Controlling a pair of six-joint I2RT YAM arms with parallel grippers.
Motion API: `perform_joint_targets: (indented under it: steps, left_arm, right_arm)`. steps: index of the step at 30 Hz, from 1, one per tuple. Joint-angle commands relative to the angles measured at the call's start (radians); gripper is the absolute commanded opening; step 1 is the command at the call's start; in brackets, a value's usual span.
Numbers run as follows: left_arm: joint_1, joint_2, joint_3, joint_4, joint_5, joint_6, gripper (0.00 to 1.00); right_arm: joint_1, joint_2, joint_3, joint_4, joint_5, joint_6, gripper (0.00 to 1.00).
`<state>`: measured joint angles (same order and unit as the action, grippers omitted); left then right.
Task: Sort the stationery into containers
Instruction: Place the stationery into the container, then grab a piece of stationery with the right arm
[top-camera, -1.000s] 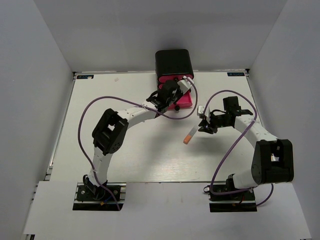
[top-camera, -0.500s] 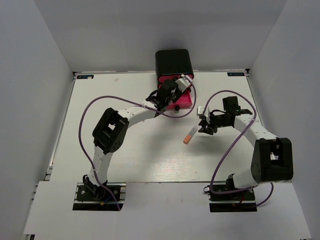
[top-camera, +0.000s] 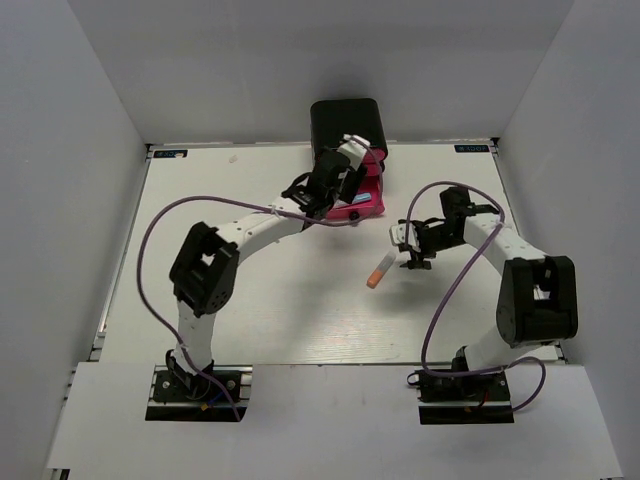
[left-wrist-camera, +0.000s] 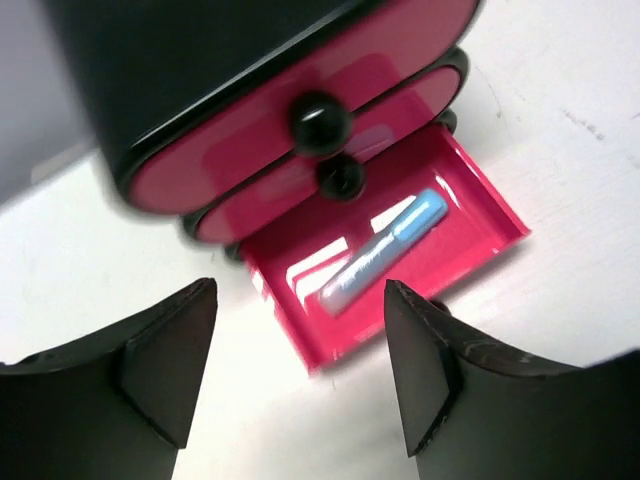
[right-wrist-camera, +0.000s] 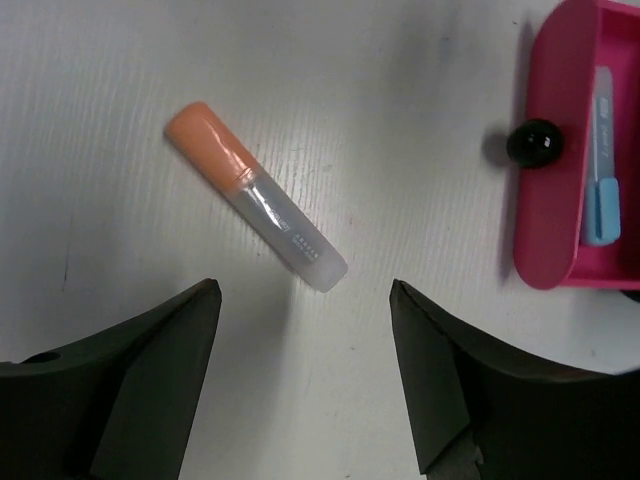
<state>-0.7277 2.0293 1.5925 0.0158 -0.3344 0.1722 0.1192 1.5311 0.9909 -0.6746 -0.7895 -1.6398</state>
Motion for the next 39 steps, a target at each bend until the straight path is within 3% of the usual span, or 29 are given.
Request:
perform_joint_targets:
  steps: [1,7,11,13,17,23,24,26,27,30,33,34,35,39]
  left_arm:
    - [0.004,-0.235,0.021,-0.239,-0.103,-0.305,0.78]
    - [0.004,-0.509,-0.273,-0.49,-0.043,-0.64,0.83]
    - [0.004,-0.797,-0.57,-0.49,0.001,-0.838,0.99]
    - [-0.006,-0.887,-0.679,-0.49,0.001,-0.89,0.99]
    - [-0.006,-1.044,-0.769,-0.504,0.015,-0.95,1.0]
    - [-0.006,-1.097,-0.801,-0.525,0.024,-0.971,1.0]
    - [-0.006,-1.097,-0.801,-0.525,0.024,-0.981,1.0]
    - [-0.006,-1.086,-0.81,-0.513,0.035,-0.981,1.0]
    - [-0.006,-1.077,-0.81,-0.504,0.044,-0.99,1.0]
    - [-0.006,-1.058,-0.819,-0.468,0.066,-0.99,1.0]
    - [-0.006,-1.048,-0.819,-0.445,0.075,-0.99,1.0]
    - [-0.006,-1.048,-0.828,-0.445,0.075,-0.99,1.0]
    - [-0.006,-1.048,-0.829,-0.436,0.075,-0.99,1.0]
    - [-0.006,-1.057,-0.87,-0.395,0.097,-1.011,1.0]
  right_arm:
    - [0.023,0.069,0.087,-0.144,0.021,-0.308,0.74]
    - [0.091,0.222,0.188,-0.247,0.142,-0.495,0.71]
    - [0.137,0.313,0.297,-0.371,0.187,-0.528,0.66]
    - [0.149,0.362,0.336,-0.41,0.205,-0.543,0.65]
    - [0.181,0.419,0.382,-0.424,0.254,-0.534,0.62]
    - [0.214,0.448,0.361,-0.431,0.338,-0.52,0.56]
    - [0.215,0.443,0.353,-0.421,0.337,-0.517,0.5]
    - [0.218,0.431,0.357,-0.41,0.322,-0.467,0.39]
    - [0.217,0.428,0.362,-0.413,0.319,-0.439,0.29]
    - [0.214,0.411,0.386,-0.404,0.285,-0.359,0.14]
    - [0.211,0.384,0.457,-0.338,0.219,-0.174,0.09]
    - [0.211,0.359,0.486,-0.216,0.199,0.0,0.09]
    - [0.209,0.359,0.497,-0.215,0.196,0.061,0.09]
    - [0.211,0.331,0.532,0.079,0.268,0.245,0.09]
